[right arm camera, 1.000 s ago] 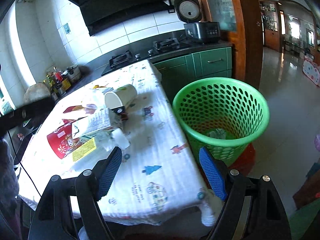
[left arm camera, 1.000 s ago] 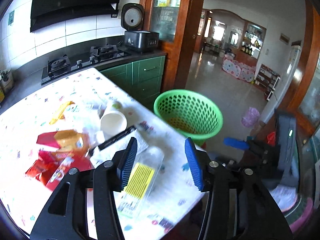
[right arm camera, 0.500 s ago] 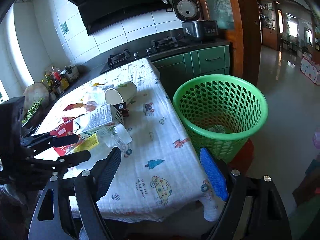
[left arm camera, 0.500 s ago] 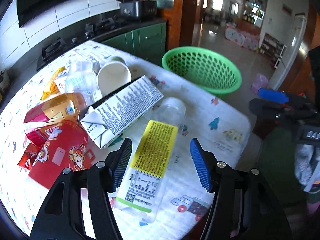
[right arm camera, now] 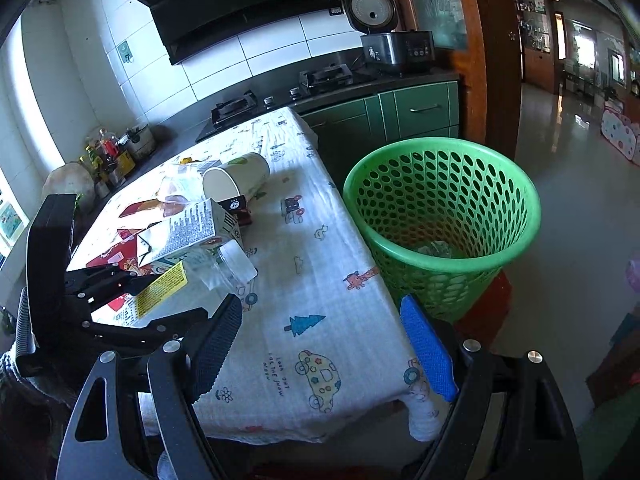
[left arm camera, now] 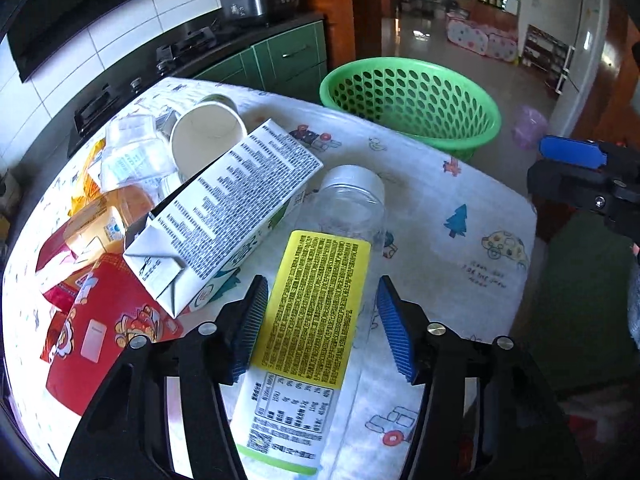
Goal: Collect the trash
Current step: 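Reach the left gripper to the clear yellow-label bottle and grasp it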
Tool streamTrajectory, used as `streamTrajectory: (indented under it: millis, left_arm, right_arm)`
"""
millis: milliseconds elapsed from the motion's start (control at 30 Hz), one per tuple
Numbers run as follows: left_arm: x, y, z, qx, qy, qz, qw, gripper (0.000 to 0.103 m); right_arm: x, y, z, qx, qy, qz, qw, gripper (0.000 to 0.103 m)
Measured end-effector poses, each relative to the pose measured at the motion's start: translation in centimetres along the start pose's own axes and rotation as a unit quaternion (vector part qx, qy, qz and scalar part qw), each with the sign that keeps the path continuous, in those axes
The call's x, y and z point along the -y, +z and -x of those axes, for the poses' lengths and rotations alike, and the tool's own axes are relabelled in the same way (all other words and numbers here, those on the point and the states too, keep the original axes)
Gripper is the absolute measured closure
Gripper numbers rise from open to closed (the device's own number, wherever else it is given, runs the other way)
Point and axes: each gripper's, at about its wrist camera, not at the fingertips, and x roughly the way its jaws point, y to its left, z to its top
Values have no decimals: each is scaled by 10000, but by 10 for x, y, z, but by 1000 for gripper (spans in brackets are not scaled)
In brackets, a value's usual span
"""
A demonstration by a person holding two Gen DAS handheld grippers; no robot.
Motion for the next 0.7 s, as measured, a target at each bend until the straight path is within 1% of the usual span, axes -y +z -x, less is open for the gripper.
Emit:
streamTrajectory:
  millis: [133,200,400,533,700]
  left_arm:
    - [2,-2,3,89,15,-47,9999,57]
    - [3,-3,8,167,-12,-15,9999,58]
    - [4,-9,32,449,-151,140,9988,60]
    - [4,-18,51,597,-326,276,9973,60]
    - [4,-32,72,774,-448,412,9951,60]
  right_arm:
    - [0,0,-1,-5,-6,6,10000,24]
    - [0,0,-1,-4,-3,17,10000,24]
    - [2,0,1,-10,-18,45,10000,24]
    - [2,0,0,-27,-17,48,10000,24]
    - [-1,3,-2,-46,43,85,9999,24]
